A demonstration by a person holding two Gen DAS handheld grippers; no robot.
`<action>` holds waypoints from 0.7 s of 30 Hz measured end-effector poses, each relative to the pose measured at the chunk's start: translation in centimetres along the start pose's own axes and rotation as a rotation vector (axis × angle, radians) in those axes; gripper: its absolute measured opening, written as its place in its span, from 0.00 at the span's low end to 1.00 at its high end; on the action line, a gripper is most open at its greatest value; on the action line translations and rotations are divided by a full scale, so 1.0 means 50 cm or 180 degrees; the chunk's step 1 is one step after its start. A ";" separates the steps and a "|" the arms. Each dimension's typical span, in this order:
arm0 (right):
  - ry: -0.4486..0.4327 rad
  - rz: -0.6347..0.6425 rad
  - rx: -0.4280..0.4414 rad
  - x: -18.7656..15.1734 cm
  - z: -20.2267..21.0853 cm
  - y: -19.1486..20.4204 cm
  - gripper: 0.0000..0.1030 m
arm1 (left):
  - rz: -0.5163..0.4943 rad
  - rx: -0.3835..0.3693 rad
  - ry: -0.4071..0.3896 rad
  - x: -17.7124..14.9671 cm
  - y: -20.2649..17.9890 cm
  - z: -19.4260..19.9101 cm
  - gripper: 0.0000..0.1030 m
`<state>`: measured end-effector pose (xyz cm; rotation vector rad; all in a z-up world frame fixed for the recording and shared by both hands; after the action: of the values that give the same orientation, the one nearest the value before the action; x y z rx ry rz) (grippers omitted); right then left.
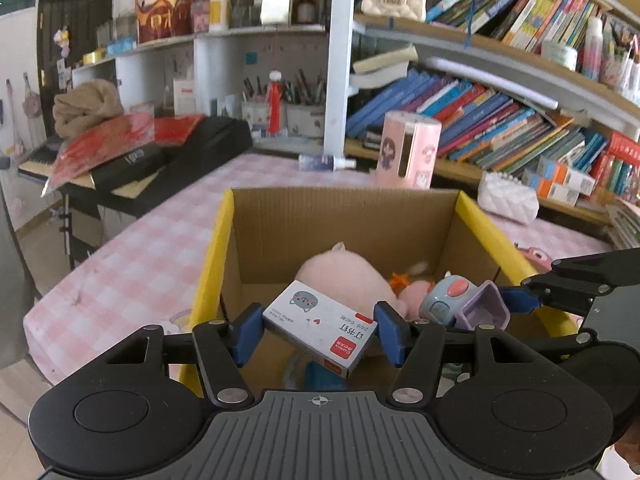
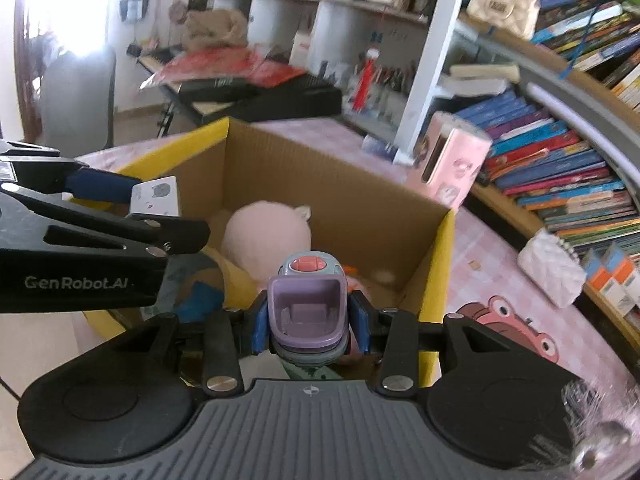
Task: Organize objects
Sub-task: 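Lower the white staple box and purple toy into the yellow box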
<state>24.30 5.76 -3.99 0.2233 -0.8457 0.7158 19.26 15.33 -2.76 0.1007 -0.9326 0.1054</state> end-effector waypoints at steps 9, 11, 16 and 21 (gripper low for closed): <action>0.0152 0.0008 0.0099 -0.004 -0.027 -0.006 0.37 | -0.0051 0.0013 0.0077 -0.008 -0.007 -0.011 0.57; 0.0160 0.0024 0.0101 -0.003 -0.029 -0.005 0.38 | -0.0037 0.0014 0.0081 -0.009 -0.005 -0.011 0.58; 0.0116 -0.0082 -0.0057 -0.005 -0.018 -0.019 0.53 | -0.0036 0.0046 0.0047 -0.009 -0.002 -0.004 0.58; -0.0114 -0.0154 -0.0205 -0.013 0.040 -0.030 0.58 | -0.0082 0.0026 0.0037 -0.011 -0.005 -0.004 0.58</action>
<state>23.75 3.42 -3.02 0.1985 -0.8932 0.6398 19.13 15.07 -3.32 0.1195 -0.9192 0.0858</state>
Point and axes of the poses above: each gripper's, at about its wrist camera, not at the fingertips, and z roughly against the way its jaws point, y to its left, x to its top, the point moved 5 cm from there along -z, roughly the way its jaws point, and after that the axes turned 6 degrees about -z, right-handed, at the moved point
